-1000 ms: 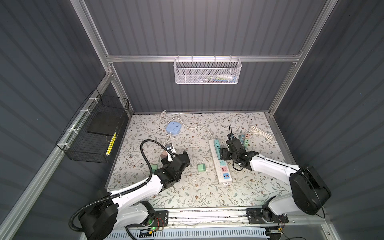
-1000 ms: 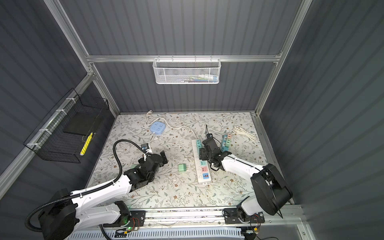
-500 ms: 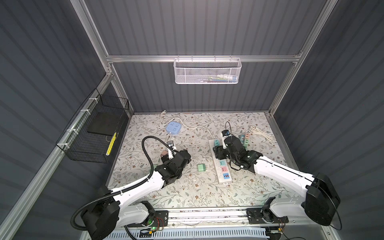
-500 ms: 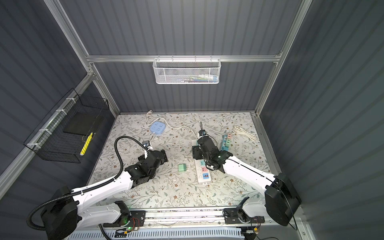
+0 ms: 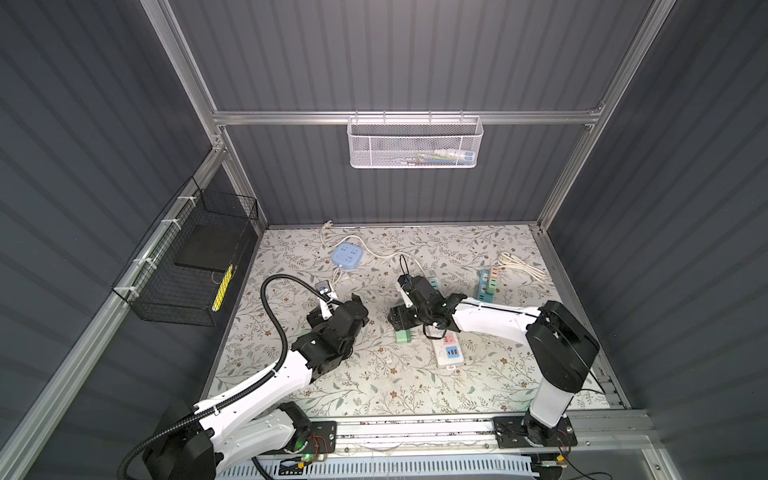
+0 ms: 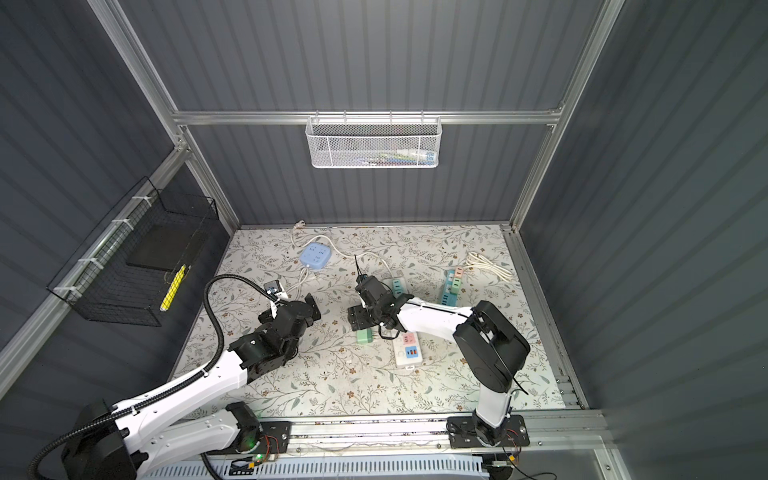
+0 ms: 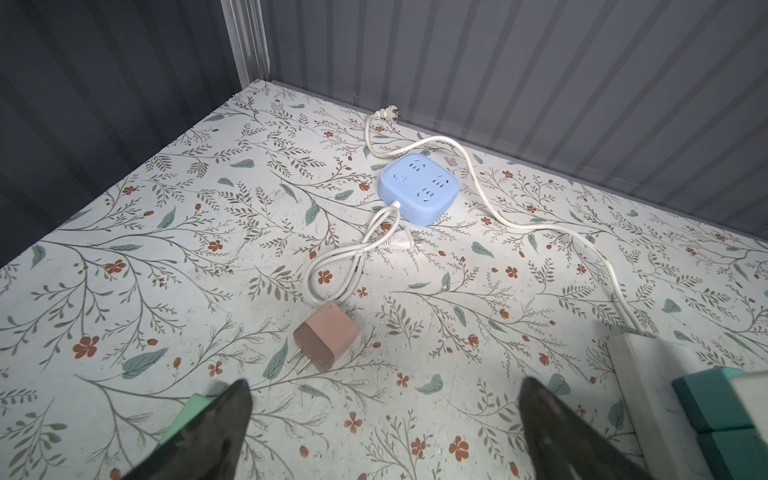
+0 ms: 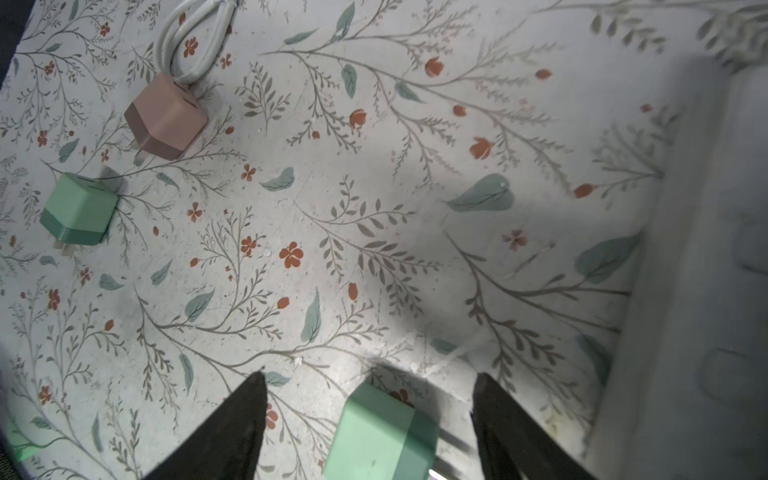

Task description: Insert the plug

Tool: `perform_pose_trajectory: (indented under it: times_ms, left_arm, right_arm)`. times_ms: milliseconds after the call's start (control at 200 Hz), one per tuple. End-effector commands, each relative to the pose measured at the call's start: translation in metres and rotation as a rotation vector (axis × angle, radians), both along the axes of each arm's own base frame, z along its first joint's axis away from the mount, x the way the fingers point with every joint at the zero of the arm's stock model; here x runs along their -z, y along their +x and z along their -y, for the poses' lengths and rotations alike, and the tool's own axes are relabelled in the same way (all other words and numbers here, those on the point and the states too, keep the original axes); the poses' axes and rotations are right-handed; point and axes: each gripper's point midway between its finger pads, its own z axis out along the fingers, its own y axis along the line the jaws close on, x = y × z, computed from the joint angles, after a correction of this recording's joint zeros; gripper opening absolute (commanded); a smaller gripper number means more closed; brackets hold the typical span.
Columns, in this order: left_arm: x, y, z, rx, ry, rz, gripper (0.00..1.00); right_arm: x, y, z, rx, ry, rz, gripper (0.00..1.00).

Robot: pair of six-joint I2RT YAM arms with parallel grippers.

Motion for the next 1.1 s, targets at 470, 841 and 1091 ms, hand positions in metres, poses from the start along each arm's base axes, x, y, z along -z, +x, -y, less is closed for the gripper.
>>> perform_pose_trajectory:
  times_ms: [470, 841, 1091]
  left_arm:
    - [0.013, -0.001, -0.003, -0.014, 0.021, -0.033, 1.0]
    - [0.015, -0.002, -0.003, -0.004, 0.021, -0.049, 1.0]
    - [0.024, -0.007, 0.002, 0.034, 0.031, -0.112, 1.0]
  right_arm:
    - [0.019, -0.068, -0.006, 0.013, 0.138, -0.181, 0.8]
    - [-0.003, -0.09, -0.051, -0.084, 0.353, -0.304, 0.8]
    - [-0.03, -0.069, -0.016, -0.013, 0.261, -0.129, 0.82]
